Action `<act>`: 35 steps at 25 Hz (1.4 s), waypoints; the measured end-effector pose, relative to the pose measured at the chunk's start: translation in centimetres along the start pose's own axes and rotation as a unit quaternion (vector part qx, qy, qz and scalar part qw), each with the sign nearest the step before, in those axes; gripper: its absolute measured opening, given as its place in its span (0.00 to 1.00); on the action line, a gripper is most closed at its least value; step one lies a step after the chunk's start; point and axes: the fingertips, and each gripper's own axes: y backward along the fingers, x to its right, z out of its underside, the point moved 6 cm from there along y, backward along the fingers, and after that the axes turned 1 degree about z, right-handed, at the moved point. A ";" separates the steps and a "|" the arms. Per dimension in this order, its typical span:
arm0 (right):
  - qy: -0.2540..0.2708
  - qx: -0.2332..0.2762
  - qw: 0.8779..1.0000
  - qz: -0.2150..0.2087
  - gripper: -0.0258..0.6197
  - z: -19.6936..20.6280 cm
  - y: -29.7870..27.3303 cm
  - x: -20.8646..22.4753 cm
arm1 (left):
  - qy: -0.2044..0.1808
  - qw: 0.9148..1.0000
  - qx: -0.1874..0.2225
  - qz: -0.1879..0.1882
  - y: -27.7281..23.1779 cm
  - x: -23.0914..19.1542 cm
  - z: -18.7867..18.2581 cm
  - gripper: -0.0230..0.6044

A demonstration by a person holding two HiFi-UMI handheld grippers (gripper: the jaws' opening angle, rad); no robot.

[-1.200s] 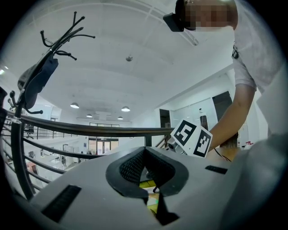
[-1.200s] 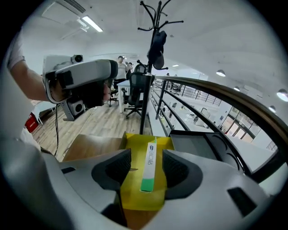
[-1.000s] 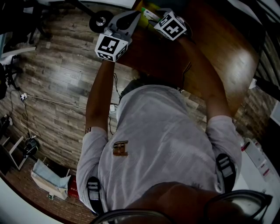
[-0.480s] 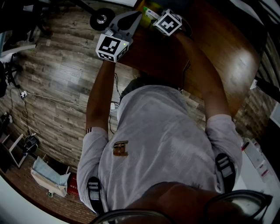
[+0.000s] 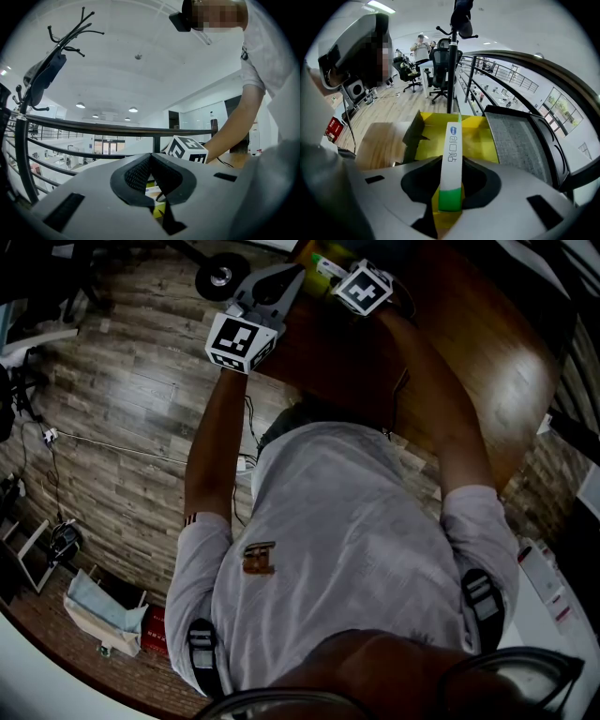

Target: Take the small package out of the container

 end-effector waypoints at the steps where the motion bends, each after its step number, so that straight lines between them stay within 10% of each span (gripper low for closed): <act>1: 0.000 0.000 1.000 -0.001 0.21 0.0 0.1 0.0 | 0.000 1.000 0.000 0.000 0.0 0.1 -0.1 0.07; 22: -0.035 0.101 0.994 0.001 0.19 -1.6 6.2 -0.7 | -0.004 1.000 0.004 0.010 0.4 2.1 -0.7 0.07; 35: -0.072 0.274 0.959 0.006 0.19 -3.9 15.5 -2.3 | -0.006 0.999 0.047 -0.004 1.5 4.1 -4.1 0.07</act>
